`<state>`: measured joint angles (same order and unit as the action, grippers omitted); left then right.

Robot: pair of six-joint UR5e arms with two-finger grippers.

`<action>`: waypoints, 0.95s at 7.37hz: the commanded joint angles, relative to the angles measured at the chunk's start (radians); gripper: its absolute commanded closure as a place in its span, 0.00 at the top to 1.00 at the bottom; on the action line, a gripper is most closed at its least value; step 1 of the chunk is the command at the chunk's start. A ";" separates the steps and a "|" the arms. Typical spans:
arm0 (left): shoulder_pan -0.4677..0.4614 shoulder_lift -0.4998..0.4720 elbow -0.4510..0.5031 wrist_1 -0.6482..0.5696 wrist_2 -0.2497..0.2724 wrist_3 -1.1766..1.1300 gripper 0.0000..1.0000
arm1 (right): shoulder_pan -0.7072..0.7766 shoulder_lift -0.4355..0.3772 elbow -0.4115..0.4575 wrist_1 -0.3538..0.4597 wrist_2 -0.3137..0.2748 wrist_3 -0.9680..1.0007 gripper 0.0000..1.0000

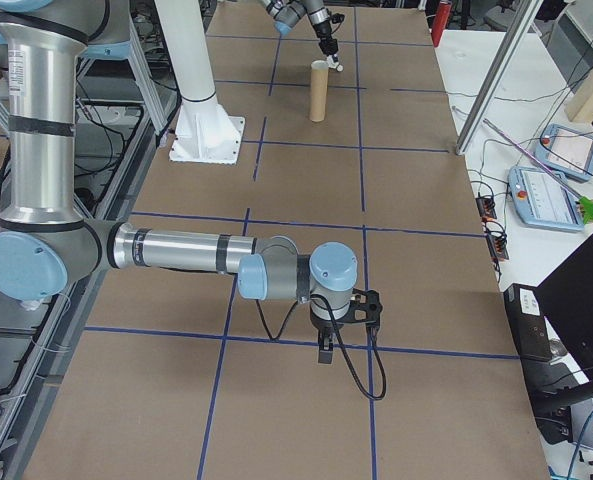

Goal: Collect badminton balls into bucket

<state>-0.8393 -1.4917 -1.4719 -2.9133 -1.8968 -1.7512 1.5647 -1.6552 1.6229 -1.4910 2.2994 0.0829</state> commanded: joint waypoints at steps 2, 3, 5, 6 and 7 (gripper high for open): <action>-0.006 0.020 -0.080 -0.015 -0.119 0.004 0.00 | 0.000 0.000 0.000 0.000 0.000 0.000 1.00; -0.050 0.018 -0.106 -0.014 -0.272 0.004 0.00 | 0.000 0.000 0.000 0.000 0.000 0.000 1.00; -0.180 0.010 -0.166 0.034 -0.421 0.004 0.00 | 0.000 0.000 0.000 0.000 0.000 0.000 1.00; -0.199 0.005 -0.242 0.145 -0.451 0.005 0.00 | 0.000 0.000 0.000 0.000 0.000 0.000 1.00; -0.196 -0.002 -0.327 0.249 -0.465 0.016 0.00 | 0.000 0.000 0.000 0.000 0.000 0.000 1.00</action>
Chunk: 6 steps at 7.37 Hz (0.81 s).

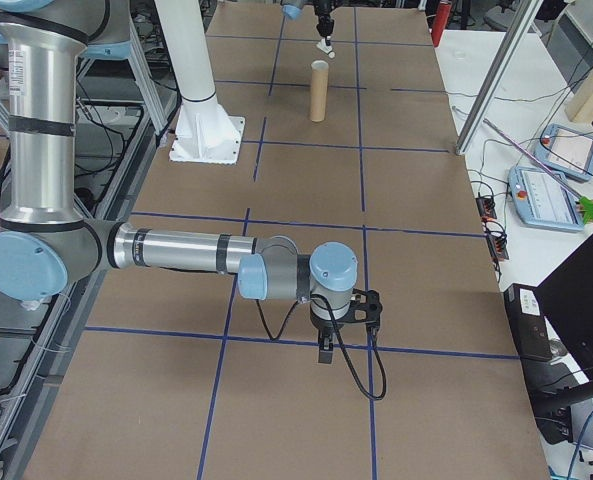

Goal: Collect badminton balls into bucket

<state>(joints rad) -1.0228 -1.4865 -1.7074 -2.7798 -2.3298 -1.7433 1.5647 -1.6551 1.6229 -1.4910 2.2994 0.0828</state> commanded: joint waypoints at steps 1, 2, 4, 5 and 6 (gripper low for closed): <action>-0.007 -0.017 -0.182 0.202 -0.045 0.033 0.00 | 0.000 0.000 0.000 0.000 0.000 0.000 1.00; -0.006 -0.059 -0.267 0.361 -0.058 0.078 0.00 | 0.000 0.000 0.000 0.000 0.000 0.000 1.00; -0.011 -0.144 -0.421 0.694 -0.054 0.210 0.00 | 0.000 0.000 0.000 0.000 0.000 0.000 1.00; -0.011 -0.187 -0.479 0.829 -0.052 0.281 0.00 | 0.000 0.000 0.000 0.000 0.000 0.000 1.00; -0.011 -0.245 -0.530 0.971 -0.045 0.330 0.00 | 0.000 0.000 0.000 0.000 -0.002 0.000 1.00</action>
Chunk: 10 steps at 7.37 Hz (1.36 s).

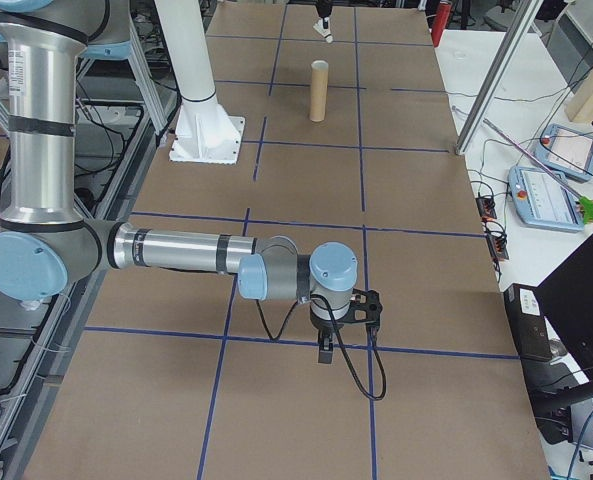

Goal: Collect badminton balls into bucket

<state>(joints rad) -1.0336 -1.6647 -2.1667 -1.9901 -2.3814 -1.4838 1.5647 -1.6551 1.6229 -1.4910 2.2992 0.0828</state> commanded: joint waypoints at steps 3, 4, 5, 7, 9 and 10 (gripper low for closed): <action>0.035 -0.443 -0.099 0.762 0.146 0.256 0.00 | 0.000 0.000 0.000 0.000 0.000 0.000 1.00; 0.077 -0.542 -0.101 0.924 0.222 0.314 0.00 | 0.000 0.000 0.000 0.000 0.000 0.000 1.00; 0.123 -0.588 -0.099 0.985 0.272 0.335 0.00 | 0.000 0.000 0.000 0.000 0.000 0.000 1.00; 0.264 -0.663 -0.084 1.086 0.440 0.336 0.00 | 0.000 0.000 0.000 0.000 0.000 0.000 1.00; 0.361 -0.786 -0.036 1.268 0.536 0.443 0.00 | 0.000 0.000 0.000 0.000 0.000 0.000 1.00; 0.394 -0.829 0.012 1.315 0.600 0.470 0.00 | 0.000 0.000 0.000 0.000 0.000 0.000 1.00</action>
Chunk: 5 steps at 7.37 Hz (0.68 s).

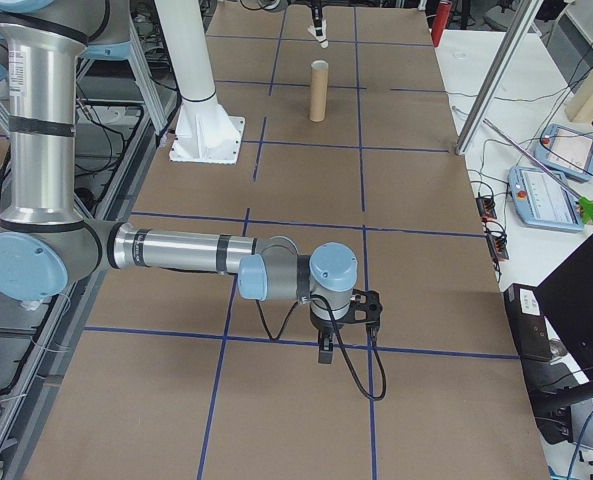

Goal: Collect badminton balls into bucket

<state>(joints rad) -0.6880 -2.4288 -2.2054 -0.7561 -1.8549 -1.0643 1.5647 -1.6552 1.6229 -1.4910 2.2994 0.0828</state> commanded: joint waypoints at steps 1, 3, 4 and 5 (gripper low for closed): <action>0.064 -0.108 0.131 0.093 0.110 0.090 0.00 | 0.000 0.000 0.000 0.000 0.000 0.000 1.00; 0.064 -0.116 0.148 0.130 0.163 0.237 0.00 | 0.000 0.000 0.000 0.000 0.000 0.000 1.00; 0.065 -0.113 0.151 0.138 0.183 0.285 0.00 | 0.000 0.000 0.000 0.000 0.000 0.000 1.00; 0.065 -0.115 0.174 0.150 0.189 0.308 0.00 | 0.000 0.000 0.000 0.000 0.000 0.000 1.00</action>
<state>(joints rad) -0.6238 -2.5419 -2.0514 -0.6216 -1.6820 -0.8027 1.5646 -1.6552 1.6229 -1.4910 2.2995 0.0828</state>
